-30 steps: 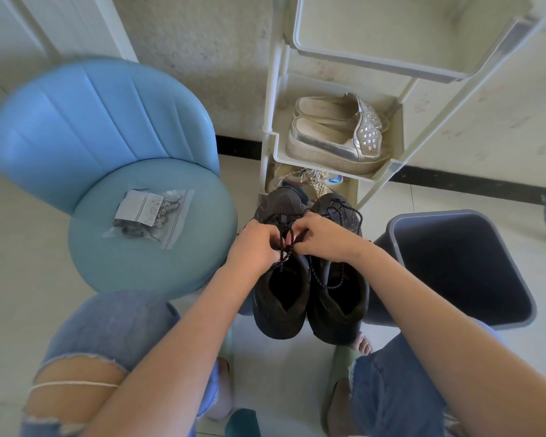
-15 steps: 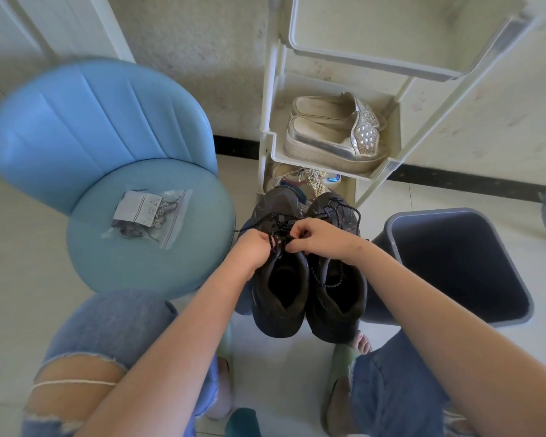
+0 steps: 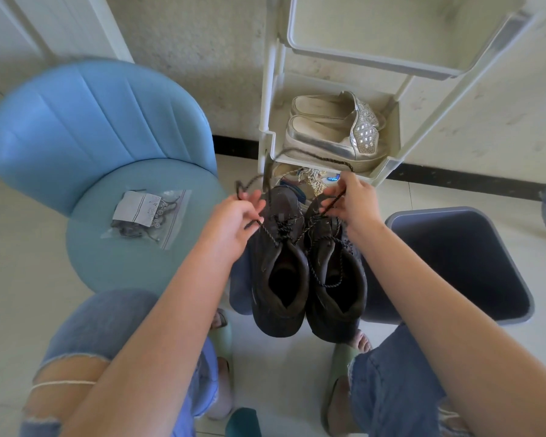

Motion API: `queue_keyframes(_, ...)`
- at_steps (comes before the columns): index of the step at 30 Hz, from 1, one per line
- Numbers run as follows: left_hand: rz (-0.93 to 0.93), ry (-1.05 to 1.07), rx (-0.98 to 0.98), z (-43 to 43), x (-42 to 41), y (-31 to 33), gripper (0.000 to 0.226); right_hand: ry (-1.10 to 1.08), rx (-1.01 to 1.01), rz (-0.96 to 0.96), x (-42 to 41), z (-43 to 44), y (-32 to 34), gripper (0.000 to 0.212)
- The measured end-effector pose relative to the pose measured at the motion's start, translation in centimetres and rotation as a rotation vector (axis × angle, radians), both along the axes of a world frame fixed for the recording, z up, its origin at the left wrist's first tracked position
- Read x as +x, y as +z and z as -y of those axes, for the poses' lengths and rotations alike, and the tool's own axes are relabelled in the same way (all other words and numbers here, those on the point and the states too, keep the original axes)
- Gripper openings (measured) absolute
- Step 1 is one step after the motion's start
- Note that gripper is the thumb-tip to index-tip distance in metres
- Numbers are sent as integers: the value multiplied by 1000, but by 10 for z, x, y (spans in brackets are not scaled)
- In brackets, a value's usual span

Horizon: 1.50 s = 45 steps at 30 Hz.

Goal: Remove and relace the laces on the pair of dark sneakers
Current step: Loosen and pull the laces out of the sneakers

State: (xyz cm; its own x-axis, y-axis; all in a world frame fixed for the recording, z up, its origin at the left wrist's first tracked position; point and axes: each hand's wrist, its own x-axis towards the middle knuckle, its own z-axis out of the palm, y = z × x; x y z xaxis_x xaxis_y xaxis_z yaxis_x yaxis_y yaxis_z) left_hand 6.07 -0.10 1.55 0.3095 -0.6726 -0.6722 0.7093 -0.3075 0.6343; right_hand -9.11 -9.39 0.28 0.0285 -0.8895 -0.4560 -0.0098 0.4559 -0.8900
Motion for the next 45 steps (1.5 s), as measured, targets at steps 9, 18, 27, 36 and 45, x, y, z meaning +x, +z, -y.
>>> queue_keyframes(9,1049,-846,458,-4,-6,-38,34,566,-306,-1016,1,-5,-16,51)
queue_keyframes(18,1227,-1075,313,-9,-17,-51,72,1117,-487,-879,15,-22,-22,20)
queue_keyframes(27,1289,-1017,294,-13,-21,-54,37,1111,-491,-800,14,-22,-31,10)
queue_keyframes(36,1266,-1040,293,-14,-23,-52,35,651,-143,-617,21,-29,-54,25)
queue_keyframes(45,1201,-923,254,-22,-18,-50,32,929,-504,-598,18,-21,-36,10)
